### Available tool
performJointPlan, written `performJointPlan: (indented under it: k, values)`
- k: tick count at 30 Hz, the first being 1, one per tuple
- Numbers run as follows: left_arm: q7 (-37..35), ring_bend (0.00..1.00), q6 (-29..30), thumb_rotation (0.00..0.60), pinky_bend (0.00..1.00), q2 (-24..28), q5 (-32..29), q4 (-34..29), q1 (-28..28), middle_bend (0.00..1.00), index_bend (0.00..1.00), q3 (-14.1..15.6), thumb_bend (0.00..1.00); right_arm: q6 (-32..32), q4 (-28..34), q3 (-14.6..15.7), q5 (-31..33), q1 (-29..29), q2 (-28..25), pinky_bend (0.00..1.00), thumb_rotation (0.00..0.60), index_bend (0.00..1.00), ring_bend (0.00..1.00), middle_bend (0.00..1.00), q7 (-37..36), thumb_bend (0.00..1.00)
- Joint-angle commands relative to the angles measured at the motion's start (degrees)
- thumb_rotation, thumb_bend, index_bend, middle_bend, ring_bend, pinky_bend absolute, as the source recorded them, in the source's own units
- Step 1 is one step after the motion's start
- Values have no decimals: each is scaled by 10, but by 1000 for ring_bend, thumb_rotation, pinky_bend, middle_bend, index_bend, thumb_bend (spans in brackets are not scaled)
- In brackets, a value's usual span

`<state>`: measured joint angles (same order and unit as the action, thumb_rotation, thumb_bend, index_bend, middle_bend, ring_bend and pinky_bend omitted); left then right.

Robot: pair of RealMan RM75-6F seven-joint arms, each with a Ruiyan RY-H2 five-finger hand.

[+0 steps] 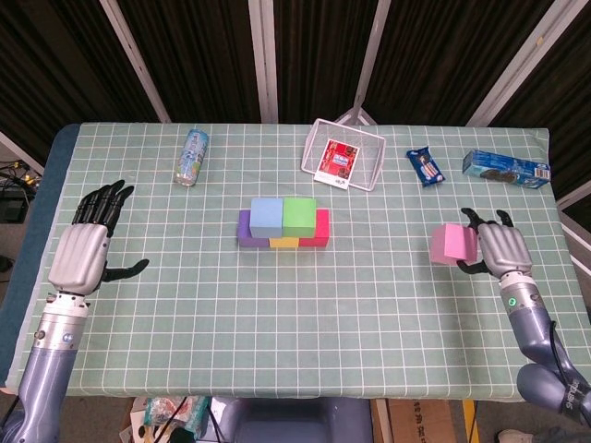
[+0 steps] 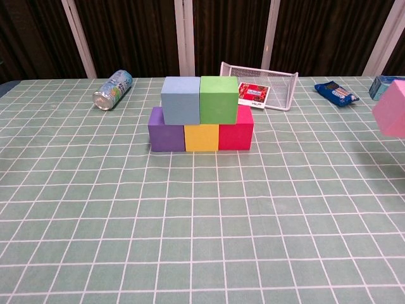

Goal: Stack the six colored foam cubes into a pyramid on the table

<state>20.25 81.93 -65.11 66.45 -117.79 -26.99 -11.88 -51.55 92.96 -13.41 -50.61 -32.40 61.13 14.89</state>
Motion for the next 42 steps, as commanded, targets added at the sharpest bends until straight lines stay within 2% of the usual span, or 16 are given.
performJointPlan:
  k: [1,8,13,17,23,26,31,38,42]
  values:
    - [-1,0,-2,600,52,2,1,-3,1,7,0,-2,62,-5,69,-27,-10,-29,-64,0,600,126,305,405,33,321]
    - [0,0,-6,600,52,7,8,-6,4,7,0,-3,63,20,147,-57,66,-106,-130,0,600,126,305,405,116,321]
    - [-12,0,-16,600,52,17,4,-5,6,7,0,-6,63,37,180,-52,139,-177,-135,0,600,126,306,405,184,321]
    - [-29,0,-20,600,52,28,0,-9,10,7,0,-12,62,26,185,-38,210,-242,-101,0,600,126,305,405,242,321]
    - [-49,0,-29,600,40,43,-3,-14,15,7,0,-14,63,-33,179,-29,383,-345,-36,0,600,126,305,405,313,321]
    - [-64,0,-33,600,40,51,-5,-16,19,7,0,-16,63,-70,160,-51,480,-396,9,0,600,126,305,405,321,321]
    - [-82,0,-39,600,40,61,-4,-16,23,7,0,-17,63,-109,136,-81,580,-439,47,0,600,126,305,405,321,320]
    - [-102,0,-42,600,40,74,-1,-14,30,7,0,-20,63,-129,105,-101,623,-463,85,0,600,126,305,405,321,321]
    - [-108,0,-44,600,39,78,0,-13,32,7,0,-20,63,-135,93,-110,625,-473,100,0,600,126,305,405,324,320]
